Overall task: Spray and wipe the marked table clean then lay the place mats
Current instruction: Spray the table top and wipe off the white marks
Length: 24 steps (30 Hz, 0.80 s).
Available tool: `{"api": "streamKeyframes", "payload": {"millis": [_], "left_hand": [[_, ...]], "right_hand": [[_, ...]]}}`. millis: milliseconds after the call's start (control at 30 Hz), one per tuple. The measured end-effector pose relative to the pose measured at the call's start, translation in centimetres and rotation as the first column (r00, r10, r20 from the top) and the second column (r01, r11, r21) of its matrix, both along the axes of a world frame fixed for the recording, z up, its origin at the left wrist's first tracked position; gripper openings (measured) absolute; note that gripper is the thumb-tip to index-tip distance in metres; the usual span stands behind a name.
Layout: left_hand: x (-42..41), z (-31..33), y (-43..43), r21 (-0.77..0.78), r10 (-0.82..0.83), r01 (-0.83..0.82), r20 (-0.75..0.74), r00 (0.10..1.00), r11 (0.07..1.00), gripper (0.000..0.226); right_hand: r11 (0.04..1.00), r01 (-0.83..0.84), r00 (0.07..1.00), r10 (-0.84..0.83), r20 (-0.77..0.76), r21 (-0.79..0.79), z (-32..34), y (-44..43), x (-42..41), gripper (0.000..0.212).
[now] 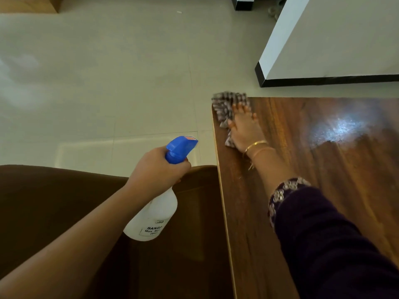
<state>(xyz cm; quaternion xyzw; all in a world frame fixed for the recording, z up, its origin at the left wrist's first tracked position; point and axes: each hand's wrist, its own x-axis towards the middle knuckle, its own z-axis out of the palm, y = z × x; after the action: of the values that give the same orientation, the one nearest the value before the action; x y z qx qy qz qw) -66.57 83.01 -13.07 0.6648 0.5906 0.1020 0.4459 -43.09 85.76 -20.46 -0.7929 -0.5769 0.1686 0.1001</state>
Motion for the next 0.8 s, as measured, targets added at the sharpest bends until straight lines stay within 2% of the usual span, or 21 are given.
{"api": "streamKeyframes", "payload": {"millis": [100, 167, 200, 233, 267, 300, 333, 367, 400, 433, 467, 500, 567, 600, 700, 800], "left_hand": [[0.0, 0.2, -0.5, -0.020, -0.012, 0.012, 0.020, 1.000, 1.000, 0.020], [0.1, 0.4, -0.9, -0.024, -0.019, 0.019, 0.019, 1.000, 1.000, 0.021], [0.1, 0.7, -1.1, -0.024, -0.024, 0.024, 0.018, 1.000, 0.999, 0.021], [0.1, 0.8, -1.3, -0.021, -0.030, 0.030, 0.016, 0.999, 0.999, 0.021], [0.1, 1.0, -1.5, -0.016, -0.034, 0.034, 0.013, 0.999, 0.999, 0.021], [0.1, 1.2, -1.6, -0.012, -0.036, 0.036, 0.006, 0.999, 0.999, 0.021], [0.0, 1.3, -1.7, -0.007, -0.035, 0.035, -0.001, 0.999, 0.999, 0.022], [0.0, 1.4, -1.8, -0.002, -0.036, 0.036, -0.009, 0.999, 0.999, 0.023], [0.1, 1.6, -1.9, 0.000, -0.038, 0.038, -0.013, 0.999, 0.999, 0.023], [0.1, 1.7, -1.9, 0.001, -0.041, 0.041, -0.014, 0.999, 0.999, 0.023], [0.2, 1.8, -2.0, 0.002, -0.044, 0.044, -0.012, 0.999, 0.999, 0.023], [0.3, 1.9, -2.1, 0.003, -0.047, 0.047, -0.010, 0.999, 0.999, 0.023], [0.5, 1.9, -2.3, 0.007, -0.059, 0.059, -0.013, 0.998, 0.998, 0.022], [0.6, 1.9, -2.4, 0.007, -0.061, 0.061, -0.015, 0.998, 0.998, 0.021], [0.9, 1.9, -2.6, 0.004, -0.068, 0.069, -0.020, 0.997, 0.998, 0.022], [1.0, 1.8, -2.6, -0.006, -0.072, 0.072, -0.017, 0.997, 0.997, 0.020]], "right_hand": [[0.985, -0.169, 0.984, 0.171, -0.058, 0.032, 0.3, -4.0, -3.0, 0.061], [0.972, -0.230, 0.960, 0.234, -0.152, 0.048, 0.3, -6.4, -4.8, 0.056], [0.976, -0.208, 0.943, 0.219, -0.252, 0.068, 0.6, -7.4, -5.4, 0.050], [0.988, -0.127, 0.908, 0.150, -0.391, 0.083, 0.9, -8.3, -5.8, 0.045], [0.996, 0.011, 0.834, 0.039, -0.551, 0.088, 1.4, -8.9, -5.9, 0.040], [0.981, 0.181, 0.710, -0.079, -0.700, 0.074, 1.9, -9.3, -5.8, 0.036], [0.934, 0.355, 0.529, -0.167, -0.832, 0.039, 2.4, -9.4, -5.5, 0.032], [0.865, 0.500, 0.299, -0.216, -0.929, -0.039, 2.9, -9.4, -4.9, 0.030], [0.803, 0.578, 0.053, -0.216, -0.975, -0.146, 3.2, -9.3, -4.1, 0.030], [0.758, 0.607, -0.132, -0.200, -0.971, -0.239, 3.5, -9.2, -3.4, 0.031], [0.731, 0.615, -0.223, -0.198, -0.955, -0.295, 3.8, -9.2, -2.7, 0.031], [0.713, 0.631, -0.204, -0.228, -0.952, -0.306, 3.9, -9.1, -2.2, 0.029], [0.618, 0.747, -0.021, -0.346, -0.938, -0.245, 3.8, -9.1, -0.8, 0.016], [0.553, 0.805, 0.039, -0.409, -0.912, -0.214, 3.7, -9.3, 0.0, 0.019], [0.444, 0.869, 0.021, -0.474, -0.880, -0.218, 3.8, -10.2, 2.1, 0.030], [0.441, 0.869, 0.009, -0.468, -0.884, -0.225, 4.0, -10.5, 3.0, 0.032]]}}
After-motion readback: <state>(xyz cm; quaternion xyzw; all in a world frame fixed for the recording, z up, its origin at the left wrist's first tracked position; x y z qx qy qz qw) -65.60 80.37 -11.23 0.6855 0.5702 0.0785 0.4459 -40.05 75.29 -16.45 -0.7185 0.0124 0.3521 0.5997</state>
